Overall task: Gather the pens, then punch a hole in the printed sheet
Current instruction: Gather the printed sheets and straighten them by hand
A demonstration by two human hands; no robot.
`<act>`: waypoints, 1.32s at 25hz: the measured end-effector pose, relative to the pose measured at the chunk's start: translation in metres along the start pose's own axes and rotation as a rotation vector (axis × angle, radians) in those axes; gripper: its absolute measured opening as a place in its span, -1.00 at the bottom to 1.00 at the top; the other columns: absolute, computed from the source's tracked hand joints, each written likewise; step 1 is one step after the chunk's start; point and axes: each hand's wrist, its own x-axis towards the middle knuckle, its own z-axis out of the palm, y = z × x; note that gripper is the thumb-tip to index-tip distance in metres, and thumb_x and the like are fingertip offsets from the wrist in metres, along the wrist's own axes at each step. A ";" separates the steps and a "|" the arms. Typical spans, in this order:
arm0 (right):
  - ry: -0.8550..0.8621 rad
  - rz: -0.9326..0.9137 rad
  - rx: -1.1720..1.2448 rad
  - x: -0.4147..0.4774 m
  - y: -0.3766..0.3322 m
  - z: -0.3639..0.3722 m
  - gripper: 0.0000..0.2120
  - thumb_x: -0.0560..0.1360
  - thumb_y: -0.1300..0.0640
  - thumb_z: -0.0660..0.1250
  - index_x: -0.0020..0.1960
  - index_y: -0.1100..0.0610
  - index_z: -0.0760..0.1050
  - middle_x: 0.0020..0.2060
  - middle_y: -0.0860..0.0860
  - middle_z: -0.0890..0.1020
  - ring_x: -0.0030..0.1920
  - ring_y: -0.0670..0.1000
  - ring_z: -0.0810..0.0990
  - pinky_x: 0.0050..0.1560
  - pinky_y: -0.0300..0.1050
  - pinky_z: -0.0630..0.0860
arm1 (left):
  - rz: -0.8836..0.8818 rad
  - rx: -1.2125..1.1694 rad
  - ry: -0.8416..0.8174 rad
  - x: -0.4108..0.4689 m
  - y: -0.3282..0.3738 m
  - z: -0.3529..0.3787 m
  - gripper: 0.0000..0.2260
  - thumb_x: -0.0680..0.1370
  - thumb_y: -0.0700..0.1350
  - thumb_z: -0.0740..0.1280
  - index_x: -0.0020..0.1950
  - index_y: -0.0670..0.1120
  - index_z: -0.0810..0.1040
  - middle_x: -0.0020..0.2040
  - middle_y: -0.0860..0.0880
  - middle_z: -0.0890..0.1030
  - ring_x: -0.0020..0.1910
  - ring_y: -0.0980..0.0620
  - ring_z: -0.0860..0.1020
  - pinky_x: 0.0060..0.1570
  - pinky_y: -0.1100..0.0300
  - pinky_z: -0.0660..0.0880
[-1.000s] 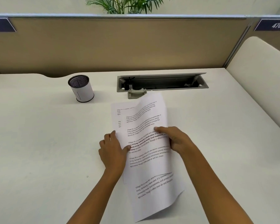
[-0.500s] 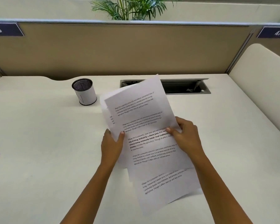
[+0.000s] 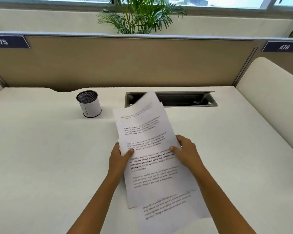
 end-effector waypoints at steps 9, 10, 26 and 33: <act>0.324 -0.238 0.364 -0.008 -0.042 -0.013 -0.87 0.55 0.12 0.31 0.09 0.03 0.44 -0.06 -0.13 0.62 -0.16 -0.12 0.66 -0.27 -0.39 0.58 | 0.558 0.024 0.278 -0.012 0.092 0.005 -0.85 0.55 -0.05 0.32 0.08 0.04 0.41 -0.06 0.24 0.57 -0.15 0.31 0.61 -0.36 0.44 0.53; 0.356 -0.285 0.411 -0.009 -0.050 -0.017 -0.86 0.55 0.12 0.31 0.09 0.05 0.44 -0.05 -0.14 0.62 -0.14 -0.12 0.67 -0.25 -0.37 0.59 | 0.615 -0.005 0.300 -0.014 0.106 0.005 -0.85 0.55 -0.04 0.32 0.08 0.02 0.41 -0.06 0.23 0.57 -0.14 0.28 0.62 -0.36 0.43 0.53; 0.465 -0.272 0.616 -0.010 -0.050 0.003 -0.83 0.55 0.13 0.27 0.12 -0.01 0.41 0.01 0.01 0.63 -0.02 0.08 0.65 -0.14 -0.12 0.67 | 0.684 0.012 0.368 -0.028 0.109 0.016 -0.86 0.51 0.15 0.20 0.04 0.33 0.33 -0.07 0.31 0.50 -0.17 0.18 0.58 -0.36 0.49 0.50; 0.496 -0.327 0.666 -0.012 -0.042 0.004 -0.91 0.52 0.02 0.24 -0.01 0.01 0.44 -0.08 -0.02 0.65 -0.12 -0.01 0.66 -0.21 -0.17 0.64 | 0.713 0.007 0.462 -0.024 0.100 0.013 -0.87 0.56 0.08 0.17 0.03 0.06 0.38 -0.09 0.18 0.56 -0.16 0.25 0.58 -0.31 0.50 0.49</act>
